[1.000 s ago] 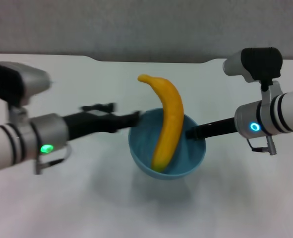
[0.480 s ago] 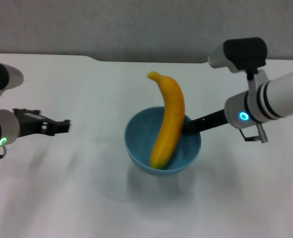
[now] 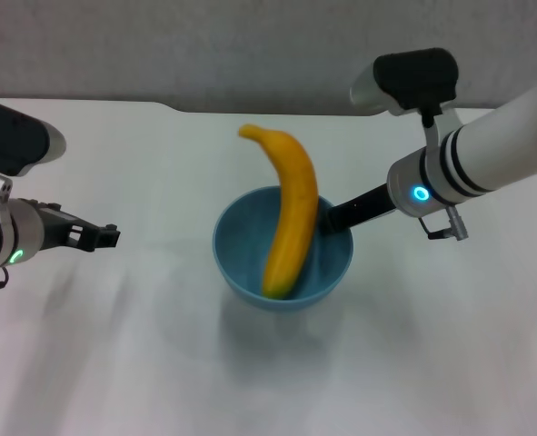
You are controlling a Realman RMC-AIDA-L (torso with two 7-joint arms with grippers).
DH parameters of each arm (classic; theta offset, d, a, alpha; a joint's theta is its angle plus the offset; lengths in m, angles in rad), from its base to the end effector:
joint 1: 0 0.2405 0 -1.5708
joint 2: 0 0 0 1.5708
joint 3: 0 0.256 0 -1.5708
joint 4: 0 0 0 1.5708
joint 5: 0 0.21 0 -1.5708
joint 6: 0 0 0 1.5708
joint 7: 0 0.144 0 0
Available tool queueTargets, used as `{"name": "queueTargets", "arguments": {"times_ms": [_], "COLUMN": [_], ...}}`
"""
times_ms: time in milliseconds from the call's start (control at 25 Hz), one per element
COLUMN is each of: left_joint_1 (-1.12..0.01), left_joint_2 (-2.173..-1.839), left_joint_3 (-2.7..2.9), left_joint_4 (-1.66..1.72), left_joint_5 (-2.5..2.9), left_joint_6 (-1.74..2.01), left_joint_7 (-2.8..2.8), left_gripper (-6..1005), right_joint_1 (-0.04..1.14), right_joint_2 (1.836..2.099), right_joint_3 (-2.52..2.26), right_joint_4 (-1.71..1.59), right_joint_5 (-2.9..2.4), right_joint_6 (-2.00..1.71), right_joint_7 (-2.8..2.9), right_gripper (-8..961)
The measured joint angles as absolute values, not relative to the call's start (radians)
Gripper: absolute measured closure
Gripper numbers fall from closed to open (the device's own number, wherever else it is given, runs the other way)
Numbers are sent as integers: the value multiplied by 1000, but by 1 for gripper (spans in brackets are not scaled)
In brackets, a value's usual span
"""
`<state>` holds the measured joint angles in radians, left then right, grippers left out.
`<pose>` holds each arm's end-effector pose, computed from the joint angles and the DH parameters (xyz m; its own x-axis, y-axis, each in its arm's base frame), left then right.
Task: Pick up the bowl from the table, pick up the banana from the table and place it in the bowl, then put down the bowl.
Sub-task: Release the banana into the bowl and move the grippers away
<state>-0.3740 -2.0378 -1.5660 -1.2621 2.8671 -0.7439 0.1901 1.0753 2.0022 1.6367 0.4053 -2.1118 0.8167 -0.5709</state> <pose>-0.2558 0.3930 0.0170 0.7337 0.6364 0.2381 0.5173 -0.2959 -0.8030 0.1569 0.4539 -0.0713 0.6437 -0.7521 -0.1412 -0.7265 -0.5427 -0.4215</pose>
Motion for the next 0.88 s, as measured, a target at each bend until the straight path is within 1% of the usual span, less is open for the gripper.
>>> {"name": "queueTargets", "arguments": {"times_ms": [280, 600, 880], "left_joint_1": [-375, -373, -375], "left_joint_2": [-2039, -2041, -2041], "left_joint_3": [-1561, -1557, -1552], "left_joint_4": [-1254, -1247, -1228], "left_joint_5": [2869, 2871, 2871], "left_joint_6": [-740, -730, -722], "left_joint_7": [187, 174, 170], "left_gripper": [117, 117, 117], "right_joint_1": [1055, 998, 984], "right_joint_2": [2018, 2020, 2020], "right_joint_3": [1625, 1508, 1430], "right_joint_4": [389, 391, 389], "right_joint_5": [-2098, -1961, -1913], "right_joint_6": [806, 780, 767], "right_joint_7": [-582, -611, -606], "right_gripper": [927, 928, 927]}}
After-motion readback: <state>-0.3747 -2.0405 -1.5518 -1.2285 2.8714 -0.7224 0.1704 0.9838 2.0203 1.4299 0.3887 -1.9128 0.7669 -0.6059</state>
